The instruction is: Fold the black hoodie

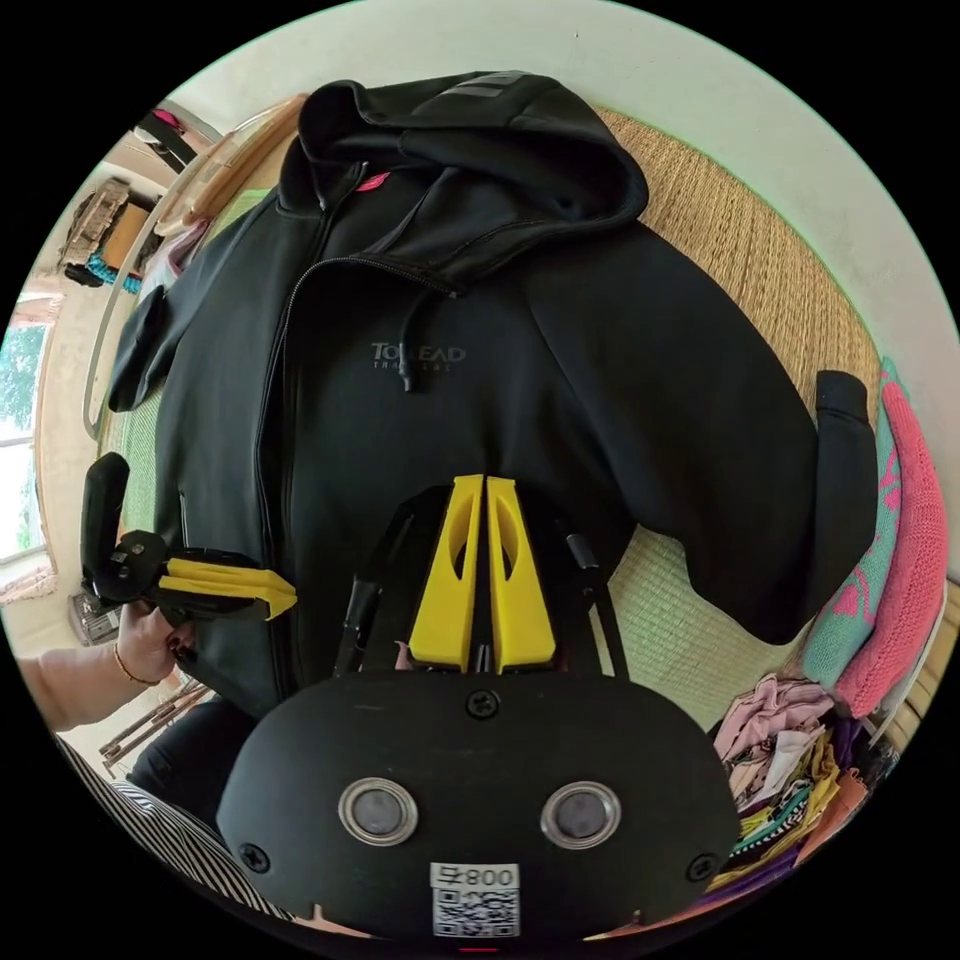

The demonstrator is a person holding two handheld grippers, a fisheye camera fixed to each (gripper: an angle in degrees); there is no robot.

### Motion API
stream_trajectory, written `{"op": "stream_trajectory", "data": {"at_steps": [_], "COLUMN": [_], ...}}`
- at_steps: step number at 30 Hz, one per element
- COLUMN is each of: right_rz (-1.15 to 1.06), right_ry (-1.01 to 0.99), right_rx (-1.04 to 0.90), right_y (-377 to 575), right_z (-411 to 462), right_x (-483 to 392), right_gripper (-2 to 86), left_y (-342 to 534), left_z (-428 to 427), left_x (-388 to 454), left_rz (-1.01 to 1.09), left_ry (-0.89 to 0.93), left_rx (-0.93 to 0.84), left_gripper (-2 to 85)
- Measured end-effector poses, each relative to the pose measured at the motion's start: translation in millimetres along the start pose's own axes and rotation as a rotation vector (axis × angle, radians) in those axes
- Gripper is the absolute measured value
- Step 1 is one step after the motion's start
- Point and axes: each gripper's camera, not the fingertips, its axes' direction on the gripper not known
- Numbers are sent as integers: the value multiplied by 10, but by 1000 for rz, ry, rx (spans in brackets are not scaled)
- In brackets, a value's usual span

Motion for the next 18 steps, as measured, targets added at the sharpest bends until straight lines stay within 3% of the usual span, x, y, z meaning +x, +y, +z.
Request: {"op": "stream_trajectory", "data": {"at_steps": [4,11,18], "right_rz": [1,46,106], "right_ry": [16,126,-10], "right_rx": [-7,-3,-112], "right_y": [-89,-183,-550], "right_z": [-199,-510,-201], "right_x": [-8,146,331], "right_gripper": [5,2,5], "left_y": [-138,-459,-108], "left_z": [164,468,565], "left_x": [146,465,435], "left_rz": [42,148,96], "left_ry": [89,90,4], "left_rx": [16,11,3], "left_gripper": [5,7,44]}}
